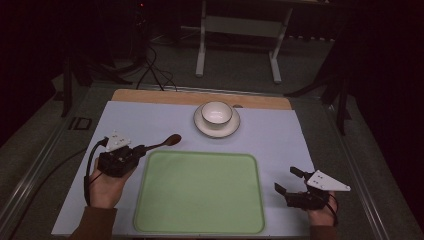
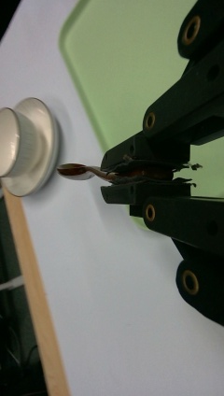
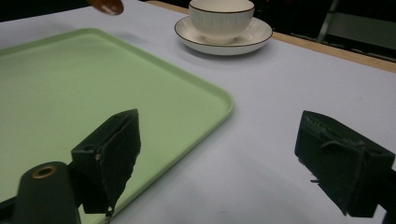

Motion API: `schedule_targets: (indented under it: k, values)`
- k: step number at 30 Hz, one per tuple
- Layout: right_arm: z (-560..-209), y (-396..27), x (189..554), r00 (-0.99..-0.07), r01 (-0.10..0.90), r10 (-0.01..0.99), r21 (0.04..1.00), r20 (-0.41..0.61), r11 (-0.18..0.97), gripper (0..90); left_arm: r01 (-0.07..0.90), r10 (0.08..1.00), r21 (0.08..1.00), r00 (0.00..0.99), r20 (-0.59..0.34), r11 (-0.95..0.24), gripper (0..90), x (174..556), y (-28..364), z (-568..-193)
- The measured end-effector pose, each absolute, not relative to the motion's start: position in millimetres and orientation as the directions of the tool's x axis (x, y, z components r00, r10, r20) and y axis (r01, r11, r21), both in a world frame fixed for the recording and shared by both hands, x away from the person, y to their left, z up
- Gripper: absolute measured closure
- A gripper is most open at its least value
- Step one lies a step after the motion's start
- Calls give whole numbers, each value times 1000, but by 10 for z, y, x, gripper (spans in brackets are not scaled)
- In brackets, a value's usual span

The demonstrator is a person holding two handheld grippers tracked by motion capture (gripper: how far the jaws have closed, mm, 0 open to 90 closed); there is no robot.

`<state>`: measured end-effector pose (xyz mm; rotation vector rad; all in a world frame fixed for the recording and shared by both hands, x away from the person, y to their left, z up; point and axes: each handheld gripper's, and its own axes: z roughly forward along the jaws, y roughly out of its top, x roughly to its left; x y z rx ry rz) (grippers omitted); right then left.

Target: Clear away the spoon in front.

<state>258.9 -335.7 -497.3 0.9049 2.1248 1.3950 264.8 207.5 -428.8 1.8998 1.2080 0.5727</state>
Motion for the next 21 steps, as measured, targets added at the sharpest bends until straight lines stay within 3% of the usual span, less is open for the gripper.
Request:
schedule_targets:
  k: [11, 21]
  values:
    - [-4974, -3350, 2593, -693, 279, 721, 918, -11, 282, 141, 616, 926, 762, 372, -57, -200, 835, 2427, 2142, -4489]
    - [-4975, -3347, 2597, -693, 281, 721, 917, -11, 284, 140, 625, 948, 755, 319, -16, -197, 818, 2634, 2040, -4337]
